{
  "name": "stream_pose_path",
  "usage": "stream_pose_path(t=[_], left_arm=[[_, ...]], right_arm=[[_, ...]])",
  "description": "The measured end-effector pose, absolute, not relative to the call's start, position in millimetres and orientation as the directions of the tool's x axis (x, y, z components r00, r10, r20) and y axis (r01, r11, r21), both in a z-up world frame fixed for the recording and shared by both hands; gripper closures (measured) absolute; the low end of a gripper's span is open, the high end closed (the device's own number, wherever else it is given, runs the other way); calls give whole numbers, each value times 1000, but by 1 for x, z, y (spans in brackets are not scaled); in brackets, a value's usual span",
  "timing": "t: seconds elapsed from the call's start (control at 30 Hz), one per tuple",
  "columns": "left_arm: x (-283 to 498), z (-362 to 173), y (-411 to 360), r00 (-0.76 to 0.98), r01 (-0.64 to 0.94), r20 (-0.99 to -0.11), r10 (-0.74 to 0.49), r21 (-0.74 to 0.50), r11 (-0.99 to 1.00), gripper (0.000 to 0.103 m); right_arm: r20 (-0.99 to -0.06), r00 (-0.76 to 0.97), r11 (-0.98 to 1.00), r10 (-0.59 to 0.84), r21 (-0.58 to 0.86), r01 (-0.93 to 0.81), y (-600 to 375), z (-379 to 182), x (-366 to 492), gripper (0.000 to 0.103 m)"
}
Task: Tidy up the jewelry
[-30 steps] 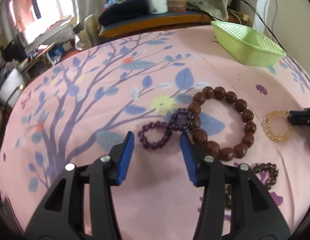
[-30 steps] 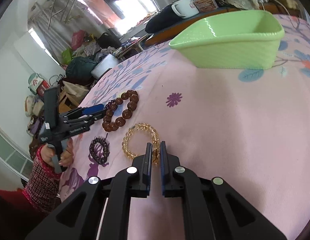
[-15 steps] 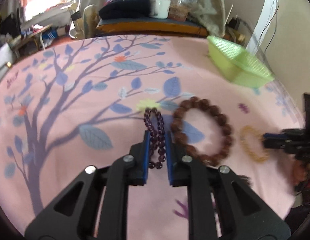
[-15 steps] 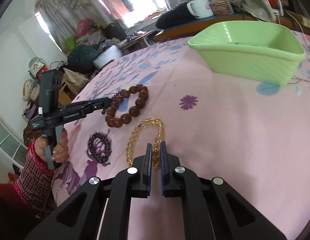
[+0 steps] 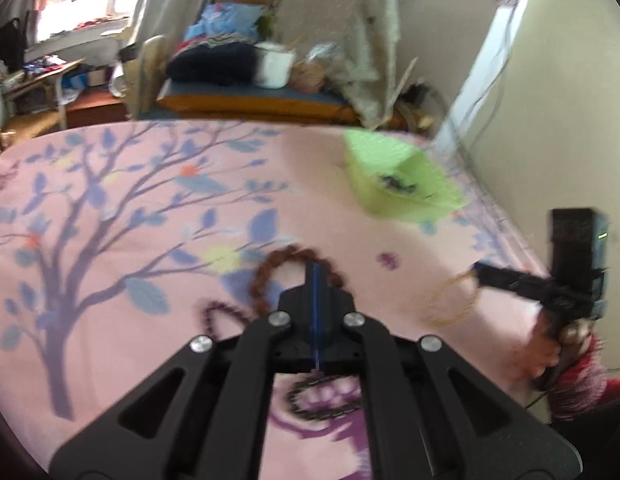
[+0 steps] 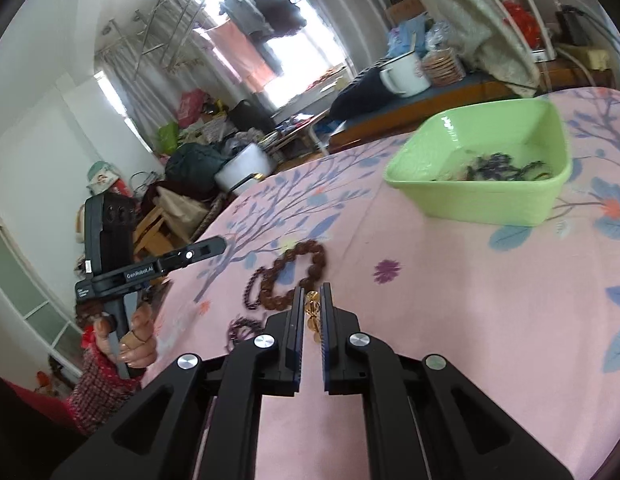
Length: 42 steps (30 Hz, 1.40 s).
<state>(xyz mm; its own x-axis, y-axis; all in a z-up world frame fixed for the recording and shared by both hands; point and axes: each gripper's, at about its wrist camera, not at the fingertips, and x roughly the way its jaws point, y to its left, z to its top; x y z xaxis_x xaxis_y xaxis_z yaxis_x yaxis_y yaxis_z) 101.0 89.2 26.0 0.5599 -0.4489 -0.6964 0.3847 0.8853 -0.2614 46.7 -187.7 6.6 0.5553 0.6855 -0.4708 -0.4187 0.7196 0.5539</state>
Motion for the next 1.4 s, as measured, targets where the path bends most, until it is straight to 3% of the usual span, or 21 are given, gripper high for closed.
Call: stream_pose_path(t=[0.13,0.27,0.4,0.47,0.5,0.53,0.57,0.7,0.83,0.9,0.93,0.97,1.1,1.3,1.4], left_arm=[[114,-6,109,528,251,-788,-317,-212,944,61],[122,-27,122,503,193,-816,-284,-214,958,59],[121,-31,119,533,199,-810,-242,-158,967,59],[118,-34,111,562,213,-805,-190,-81,974,68],[117,-35,105,582,217,-799,-152,-27,976,81],[115,-36,107,583,231,-795,-165,-33,972,93],[115,-35,107,578,239,-795,-183,-49,970,95],[113,-32,108,559,238,-795,-237,-120,964,97],[97,-9,108,560,282,-740,-372,-253,926,97],[89,8,107,566,314,-701,-433,-303,900,97],[86,16,105,568,328,-686,-454,-317,890,97],[84,22,103,570,341,-675,-469,-326,882,97],[80,40,89,560,393,-640,-527,-355,848,97],[88,52,61,514,466,-614,-599,-387,796,97],[98,61,41,499,507,-606,-620,-377,775,97]], right_arm=[[-545,547,765,636,536,-357,-186,-14,52,103],[-573,567,803,592,485,-347,-185,-20,48,103],[-604,588,843,538,390,-370,-182,-16,41,101],[-622,607,869,495,330,-370,-183,-15,37,77],[-627,618,879,474,302,-369,-184,-15,35,75],[-633,619,884,465,290,-368,-185,-18,34,74],[-645,613,888,456,281,-364,-185,-20,34,74],[-700,565,890,437,245,-385,-175,-29,36,73],[-726,544,874,419,161,-458,-151,-34,33,73],[-730,533,855,427,134,-501,-140,-34,31,77],[-732,526,846,433,128,-518,-137,-34,30,94],[-733,525,841,432,117,-528,-133,-33,30,103],[-716,501,821,487,179,-542,-138,-31,32,103],[-565,506,754,652,419,-505,-173,-2,37,103],[-502,532,731,682,467,-498,-190,21,45,103]])
